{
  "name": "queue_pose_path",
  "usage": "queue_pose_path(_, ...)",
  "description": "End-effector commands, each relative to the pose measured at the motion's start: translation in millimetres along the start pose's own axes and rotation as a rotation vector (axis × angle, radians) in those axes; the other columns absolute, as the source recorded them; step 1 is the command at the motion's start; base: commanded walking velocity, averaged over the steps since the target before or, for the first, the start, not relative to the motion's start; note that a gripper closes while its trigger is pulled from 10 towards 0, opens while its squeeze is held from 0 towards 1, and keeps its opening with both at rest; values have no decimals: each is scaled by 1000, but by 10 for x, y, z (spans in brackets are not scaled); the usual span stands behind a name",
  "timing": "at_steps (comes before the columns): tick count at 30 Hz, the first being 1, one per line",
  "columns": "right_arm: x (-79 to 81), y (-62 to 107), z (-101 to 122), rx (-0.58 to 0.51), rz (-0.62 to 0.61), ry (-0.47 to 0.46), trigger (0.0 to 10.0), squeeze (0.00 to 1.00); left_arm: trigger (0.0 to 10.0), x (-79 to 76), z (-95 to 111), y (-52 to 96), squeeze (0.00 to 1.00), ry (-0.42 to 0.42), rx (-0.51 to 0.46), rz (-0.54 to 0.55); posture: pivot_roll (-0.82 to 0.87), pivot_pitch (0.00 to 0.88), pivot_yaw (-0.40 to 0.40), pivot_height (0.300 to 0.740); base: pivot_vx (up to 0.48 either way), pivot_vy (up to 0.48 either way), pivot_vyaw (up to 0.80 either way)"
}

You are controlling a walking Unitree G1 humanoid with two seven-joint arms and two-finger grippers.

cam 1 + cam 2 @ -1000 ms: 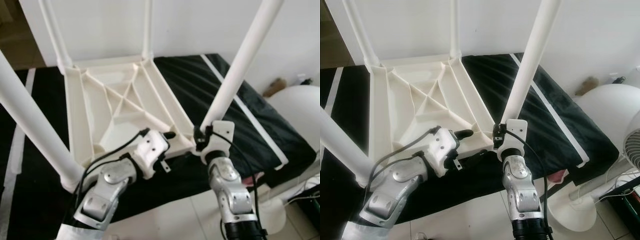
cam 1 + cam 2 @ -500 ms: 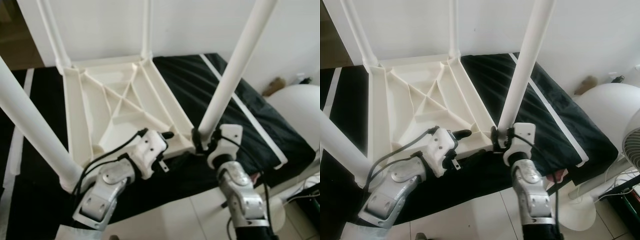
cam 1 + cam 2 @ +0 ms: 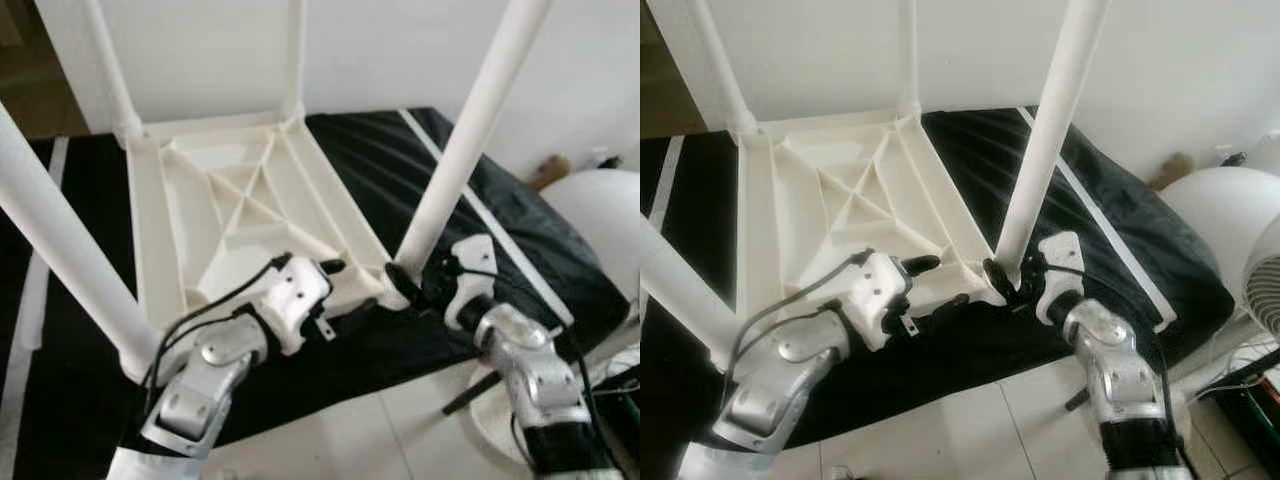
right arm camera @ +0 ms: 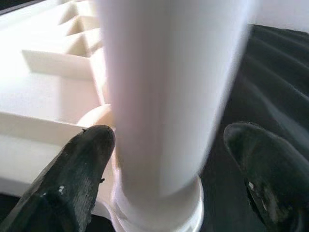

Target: Building children table

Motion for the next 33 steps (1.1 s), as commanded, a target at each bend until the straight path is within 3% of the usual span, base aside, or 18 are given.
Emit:
queue_pose_path(1, 34, -5, -47, 7, 41, -8, 10000, 0, 10000, -28, 14, -7, 0, 0, 1, -9, -1, 70, -53, 740, 0, 0, 0)
queue_pose_path(4, 16, -99, -60, 5, 112, 29, 10000, 0, 10000, -32, 19, -2, 0, 0, 2, -12, 11, 69, -55, 740, 0, 0, 0)
queue_pose_path(11, -1, -151, -83, 10, 152, 57, 10000, 0, 10000, -36, 19, 7, 0, -2, 5, -11, 20, 67, -58, 740, 0, 0, 0)
queue_pose_path(12, -6, -149, -109, 18, 161, 58, 6627, 0, 10000, -37, 19, 9, 0, -3, 6, -11, 20, 67, -58, 740, 0, 0, 0)
queue_pose_path(13, -17, -146, -130, 23, 166, 60, 1765, 0, 10000, -36, 22, 10, 0, -4, 6, -11, 20, 67, -58, 740, 0, 0, 0)
queue_pose_path(14, -17, -146, -130, 23, 166, 60, 1765, 0, 10000, -36, 22, 10, 0, -4, 6, -11, 20, 67, -58, 740, 0, 0, 0)
queue_pose_path(15, -24, -131, -148, 27, 169, 48, 0, 0, 10000, -34, 28, 13, 0, -5, 4, -10, 25, 62, -64, 740, 0, 0, 0)
queue_pose_path(20, -26, -87, -188, 31, 176, 34, 0, 0, 10000, -35, 30, 17, 0, -2, 2, -7, 22, 60, -66, 740, 0, 0, 0)
queue_pose_path(21, -24, -80, -198, 35, 175, 27, 1020, 0, 10000, -38, 27, 15, 0, -1, 3, -8, 19, 61, -66, 740, 0, 0, 0)
queue_pose_path(22, -30, -80, -202, 34, 172, 23, 3647, 0, 10000, -41, 25, 13, 0, 0, 3, -9, 16, 60, -66, 740, 0, 0, 0)
queue_pose_path(23, -30, -80, -202, 34, 172, 23, 3647, 0, 10000, -41, 25, 13, 0, 0, 3, -9, 16, 60, -66, 740, 0, 0, 0)
queue_pose_path(24, -39, -81, -204, 33, 165, 14, 10000, 0, 10000, -42, 23, 10, 0, 0, 3, -9, 15, 61, -66, 740, 0, 0, 0)
queue_pose_path(33, -75, -82, -226, 26, 69, -49, 10000, 0, 10000, -35, 30, -10, 0, 7, -4, -6, 2, 65, -63, 740, 0, 0, 0)
Point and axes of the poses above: a point about 5 cm out from each wrist's last joint towards the gripper, its own y axis pointing back from the gripper into the wrist, its own z axis along the axis of the wrist's last joint, x = y × z, the point moved 5 cm from there along -y, pointing out of the wrist towards the gripper, and after that the axes turned 13 degrees about y, right-handed, at the moved point
